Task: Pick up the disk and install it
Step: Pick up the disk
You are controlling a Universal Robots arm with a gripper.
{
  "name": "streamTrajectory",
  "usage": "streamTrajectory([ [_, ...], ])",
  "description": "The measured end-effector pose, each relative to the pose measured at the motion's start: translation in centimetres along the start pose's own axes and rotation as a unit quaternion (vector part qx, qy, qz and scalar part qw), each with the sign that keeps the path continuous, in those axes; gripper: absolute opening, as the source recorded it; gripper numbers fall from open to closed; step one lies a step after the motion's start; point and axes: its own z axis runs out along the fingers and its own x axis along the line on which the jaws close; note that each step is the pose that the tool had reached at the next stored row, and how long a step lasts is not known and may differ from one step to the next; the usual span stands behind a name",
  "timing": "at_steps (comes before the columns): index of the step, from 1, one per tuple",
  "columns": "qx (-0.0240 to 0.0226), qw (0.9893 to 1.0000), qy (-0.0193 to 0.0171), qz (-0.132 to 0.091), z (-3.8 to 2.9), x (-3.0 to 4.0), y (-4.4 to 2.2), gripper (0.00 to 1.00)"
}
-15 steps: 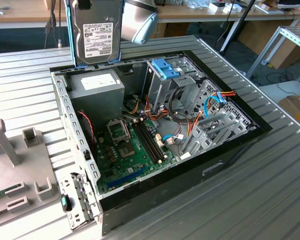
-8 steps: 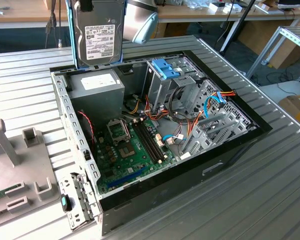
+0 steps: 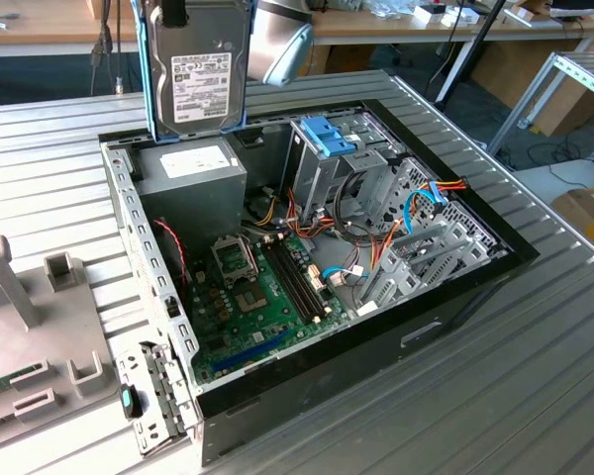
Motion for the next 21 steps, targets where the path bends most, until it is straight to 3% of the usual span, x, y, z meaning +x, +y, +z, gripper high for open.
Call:
streamTrajectory([
  [17,0.0000,1.0000,0.0000,0.000,-0.01,1.97,-0.63,0.36],
  [21,0.0000,1.0000,0.0000,0.000,-0.01,2.70,-0.90,0.36],
])
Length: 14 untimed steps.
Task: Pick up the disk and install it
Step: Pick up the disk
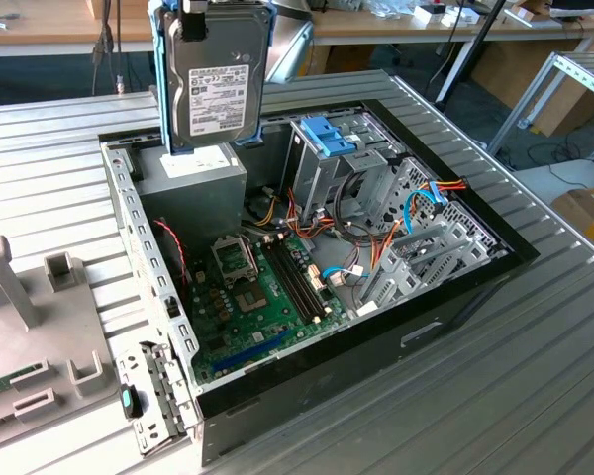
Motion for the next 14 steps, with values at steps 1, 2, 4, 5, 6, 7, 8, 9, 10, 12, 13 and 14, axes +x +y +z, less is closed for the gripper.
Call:
streamTrajectory([
  [1,0.0000,1.0000,0.0000,0.000,0.00,0.21,-0.07,0.36],
  [2,0.0000,1.0000,0.0000,0.000,0.00,0.42,-0.14,0.36],
  [4,0.0000,1.0000,0.0000,0.000,0.00,0.70,-0.23,0.36],
  [5,0.0000,1.0000,0.0000,0.000,0.00,0.81,-0.27,0.36],
  [6,0.0000,1.0000,0.0000,0.000,0.00,0.95,-0.33,0.36],
  [7,0.0000,1.0000,0.0000,0.000,0.00,1.05,-0.37,0.36],
  [8,0.0000,1.0000,0.0000,0.000,0.00,1.11,-0.40,0.36],
  [9,0.0000,1.0000,0.0000,0.000,0.00,1.17,-0.43,0.36],
  [10,0.0000,1.0000,0.0000,0.000,0.00,1.48,-0.59,0.36],
  [12,0.0000,1.0000,0.0000,0.000,0.00,1.64,-0.70,0.36],
  [13,0.0000,1.0000,0.0000,0.000,0.00,1.68,-0.73,0.36],
  [14,0.0000,1.0000,0.0000,0.000,0.00,1.76,-0.79,0.36],
])
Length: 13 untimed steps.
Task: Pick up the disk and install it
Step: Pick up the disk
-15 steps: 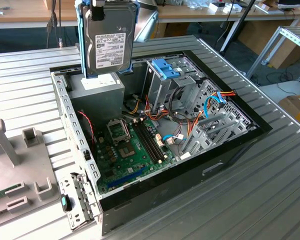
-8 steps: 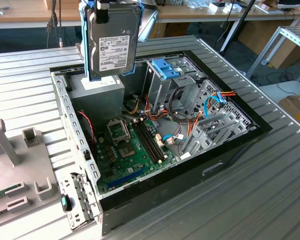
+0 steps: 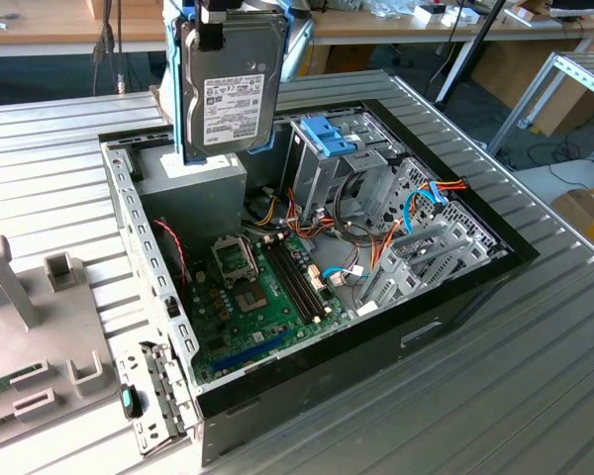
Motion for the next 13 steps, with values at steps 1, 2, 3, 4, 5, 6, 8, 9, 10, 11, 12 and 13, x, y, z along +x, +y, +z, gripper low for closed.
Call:
streamTrajectory([
  [1,-0.0001,1.0000,0.0001,0.000,-0.01,0.16,-0.11,0.36],
  [2,0.0000,1.0000,0.0001,0.000,-0.01,0.49,-0.22,0.36],
  [3,0.0000,1.0000,0.0000,0.000,0.00,0.69,-0.27,0.36],
  [4,0.0000,1.0000,0.0000,0.000,-0.01,0.88,-0.32,0.36],
  [5,0.0000,1.0000,0.0000,0.000,-0.01,1.25,-0.39,0.36],
  [6,0.0000,1.0000,0.0000,0.000,-0.01,1.82,-0.49,0.36],
  [8,0.0000,1.0000,0.0001,0.000,-0.01,2.74,-0.63,0.36],
  [9,0.0000,1.0000,0.0001,0.000,0.00,3.19,-0.69,0.36],
  [10,0.0000,1.0000,0.0001,0.000,0.00,3.51,-0.73,0.36],
  [11,0.0000,1.0000,0.0002,0.000,0.00,4.20,-0.83,0.36],
  [12,0.0000,1.0000,0.0003,0.000,0.01,4.53,-0.87,0.36],
  [13,0.0000,1.0000,0.0004,0.000,0.01,4.79,-0.91,0.36],
])
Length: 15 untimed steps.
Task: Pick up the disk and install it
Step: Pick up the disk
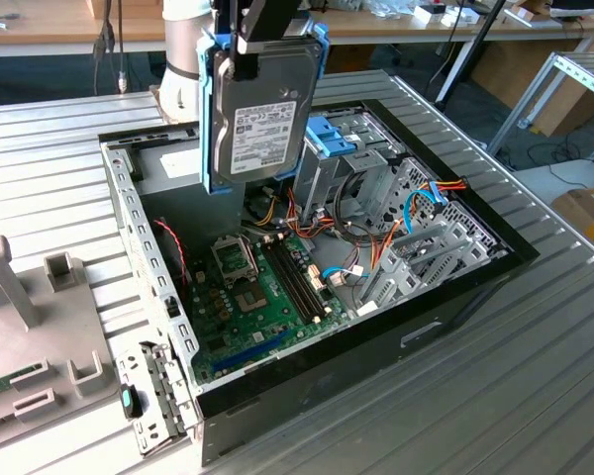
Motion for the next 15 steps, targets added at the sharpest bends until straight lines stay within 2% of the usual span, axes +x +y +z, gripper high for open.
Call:
streamTrajectory([
  [1,0.0000,1.0000,0.0005,0.000,0.00,0.67,-0.11,0.36],
  [3,0.0000,1.0000,0.0012,0.000,0.02,1.23,-0.22,0.36],
  [8,0.0000,1.0000,0.0022,0.000,0.03,1.80,-0.38,0.36],
  [15,0.0000,1.0000,0.0024,0.000,0.04,3.03,-0.60,0.36],
])
